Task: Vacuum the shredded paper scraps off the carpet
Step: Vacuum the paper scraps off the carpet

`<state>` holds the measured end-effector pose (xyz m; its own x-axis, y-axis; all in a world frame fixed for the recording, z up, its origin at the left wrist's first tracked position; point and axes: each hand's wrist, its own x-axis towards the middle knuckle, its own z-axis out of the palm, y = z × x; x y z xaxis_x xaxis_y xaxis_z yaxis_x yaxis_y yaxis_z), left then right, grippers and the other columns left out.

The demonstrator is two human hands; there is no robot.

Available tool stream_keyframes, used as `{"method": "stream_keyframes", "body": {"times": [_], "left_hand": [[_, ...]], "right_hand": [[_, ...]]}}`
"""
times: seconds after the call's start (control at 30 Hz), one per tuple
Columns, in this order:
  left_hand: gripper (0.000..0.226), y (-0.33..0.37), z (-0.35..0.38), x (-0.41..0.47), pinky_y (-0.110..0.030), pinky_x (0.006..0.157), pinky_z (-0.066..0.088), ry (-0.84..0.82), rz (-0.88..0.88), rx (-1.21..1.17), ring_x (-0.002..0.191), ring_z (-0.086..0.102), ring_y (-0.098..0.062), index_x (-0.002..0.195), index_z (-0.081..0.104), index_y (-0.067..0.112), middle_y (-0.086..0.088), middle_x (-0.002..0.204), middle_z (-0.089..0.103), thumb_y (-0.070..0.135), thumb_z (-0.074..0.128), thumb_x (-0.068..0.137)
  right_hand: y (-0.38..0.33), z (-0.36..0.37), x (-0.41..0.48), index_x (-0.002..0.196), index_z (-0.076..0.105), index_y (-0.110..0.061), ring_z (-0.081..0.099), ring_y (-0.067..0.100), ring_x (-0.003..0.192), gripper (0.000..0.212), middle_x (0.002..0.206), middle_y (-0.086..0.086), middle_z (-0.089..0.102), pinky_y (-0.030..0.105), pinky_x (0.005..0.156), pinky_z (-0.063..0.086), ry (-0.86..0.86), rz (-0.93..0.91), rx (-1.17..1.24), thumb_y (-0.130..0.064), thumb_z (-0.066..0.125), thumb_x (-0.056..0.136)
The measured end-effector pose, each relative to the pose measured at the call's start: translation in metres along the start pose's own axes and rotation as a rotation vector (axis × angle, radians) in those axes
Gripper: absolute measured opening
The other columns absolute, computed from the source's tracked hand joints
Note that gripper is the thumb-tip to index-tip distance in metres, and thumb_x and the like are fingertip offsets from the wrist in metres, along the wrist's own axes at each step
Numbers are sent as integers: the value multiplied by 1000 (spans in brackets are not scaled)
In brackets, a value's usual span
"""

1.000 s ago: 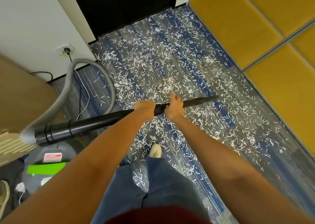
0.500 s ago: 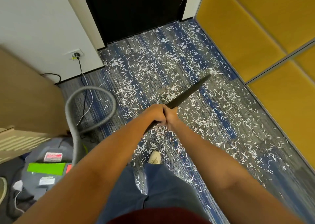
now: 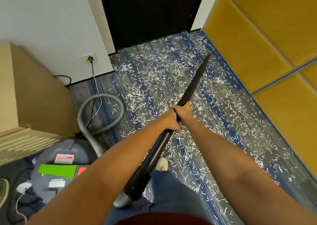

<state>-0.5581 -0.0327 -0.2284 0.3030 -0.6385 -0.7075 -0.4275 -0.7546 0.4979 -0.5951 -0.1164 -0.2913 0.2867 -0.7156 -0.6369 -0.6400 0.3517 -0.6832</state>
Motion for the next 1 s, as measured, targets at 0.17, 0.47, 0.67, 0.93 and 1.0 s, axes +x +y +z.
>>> {"method": "stream_keyframes", "body": {"times": [0.17, 0.47, 0.67, 0.93, 1.0], "left_hand": [[32, -38, 7, -4, -32, 67, 56, 97, -85, -205, 76, 64, -23, 116, 53, 4, -6, 84, 59, 13, 62, 87], [27, -92, 4, -18, -29, 57, 49, 69, -143, -164, 76, 62, -22, 112, 54, 3, -6, 86, 58, 12, 62, 87], [35, -101, -15, -21, -21, 51, 45, 87, -106, 25, 67, 54, -15, 114, 54, 4, -1, 76, 50, 6, 67, 82], [23, -66, -75, -5, -25, 72, 52, 221, -14, 393, 72, 53, -13, 115, 57, 6, -2, 85, 52, 7, 56, 91], [21, -47, -93, -2, -27, 73, 48, 259, -7, 500, 84, 56, -17, 114, 57, 8, -3, 97, 57, 8, 52, 93]], "right_hand": [[5, 34, -19, 117, 34, -10, 58, 26, 85, 55, 86, 7, 51, 38, 75, 55, -76, 49, -16, -7, 71, 78], [19, 88, -56, 145, 32, -11, 51, 31, 118, 55, 130, 18, 52, 33, 95, 41, -91, -21, -306, -18, 55, 95], [7, 83, -65, 125, 52, -3, 53, 36, 113, 29, 129, 22, 52, 37, 94, 42, -243, -295, -852, -8, 38, 100], [-34, 66, -46, 141, 37, -9, 42, 26, 123, 62, 147, 5, 37, 43, 105, 39, -222, -613, -1165, -7, 62, 85], [-48, 60, -34, 134, 46, -8, 44, 26, 121, 54, 140, 6, 45, 43, 105, 40, -179, -642, -1099, -9, 65, 84]]}}
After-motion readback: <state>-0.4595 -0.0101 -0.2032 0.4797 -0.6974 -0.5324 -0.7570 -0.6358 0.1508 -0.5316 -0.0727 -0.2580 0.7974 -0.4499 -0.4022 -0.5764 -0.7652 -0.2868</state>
